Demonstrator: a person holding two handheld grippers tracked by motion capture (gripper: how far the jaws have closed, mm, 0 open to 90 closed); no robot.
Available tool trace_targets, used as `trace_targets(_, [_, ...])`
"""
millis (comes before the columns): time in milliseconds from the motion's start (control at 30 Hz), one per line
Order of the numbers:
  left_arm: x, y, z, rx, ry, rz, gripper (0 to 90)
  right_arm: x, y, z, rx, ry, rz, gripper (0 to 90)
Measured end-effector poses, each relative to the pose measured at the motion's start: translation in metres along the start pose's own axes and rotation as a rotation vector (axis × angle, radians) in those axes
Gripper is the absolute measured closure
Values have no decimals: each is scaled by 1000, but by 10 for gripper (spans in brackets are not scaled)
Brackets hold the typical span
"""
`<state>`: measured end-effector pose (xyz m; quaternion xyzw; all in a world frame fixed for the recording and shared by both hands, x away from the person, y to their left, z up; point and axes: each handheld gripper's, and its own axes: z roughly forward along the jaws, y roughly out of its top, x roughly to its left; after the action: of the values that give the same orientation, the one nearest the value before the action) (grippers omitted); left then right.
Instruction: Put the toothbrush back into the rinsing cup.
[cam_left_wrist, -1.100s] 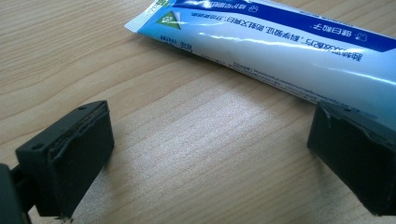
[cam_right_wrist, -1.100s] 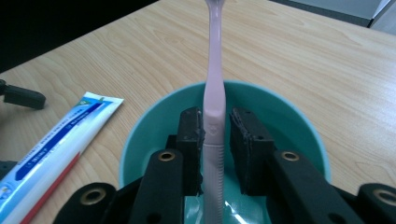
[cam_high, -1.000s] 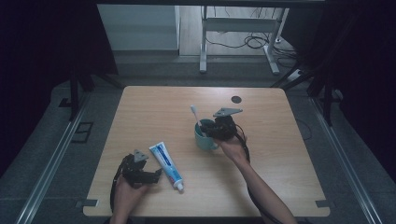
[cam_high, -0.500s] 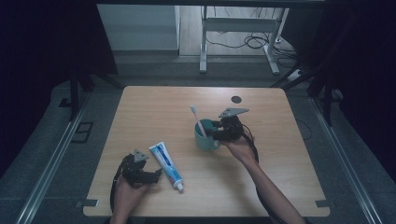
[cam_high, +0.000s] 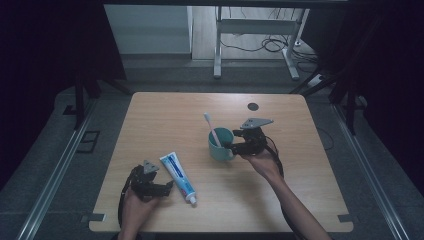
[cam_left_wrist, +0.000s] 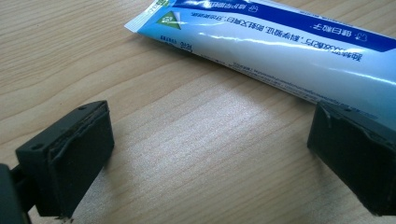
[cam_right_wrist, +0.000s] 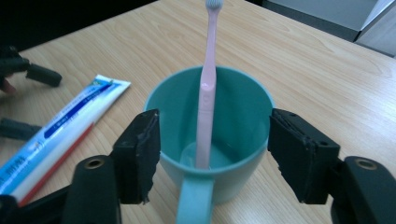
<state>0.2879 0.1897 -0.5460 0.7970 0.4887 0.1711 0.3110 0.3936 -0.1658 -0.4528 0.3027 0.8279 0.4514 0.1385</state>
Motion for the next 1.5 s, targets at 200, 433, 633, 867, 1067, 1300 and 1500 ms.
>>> trace_targets(200, [0, 0, 0, 0, 0, -1, 5, -1, -8, -4, 6, -7, -1, 308])
trace_targets(433, [0, 0, 0, 0, 0, -1, 5, -2, -16, -9, 0, -5, 9, 297])
trace_targets(633, [0, 0, 0, 0, 0, -1, 5, 0, -21, -13, -4, -1, 0, 294])
trace_targets(867, [0, 0, 0, -1, 0, -1, 5, 3, -33, -17, -7, 4, -6, 280])
trace_targets(1067, [0, 0, 0, 2, 0, 2, 5, 5, -45, -19, 8, 3, -8, 259])
trace_targets(1300, [0, 0, 0, -1, 1, -1, 5, 9, -53, -22, 22, 9, -11, 179])
trace_targets(1500, [0, 0, 0, 0, 1, 0, 5, 12, -63, -22, 49, 5, -24, 133])
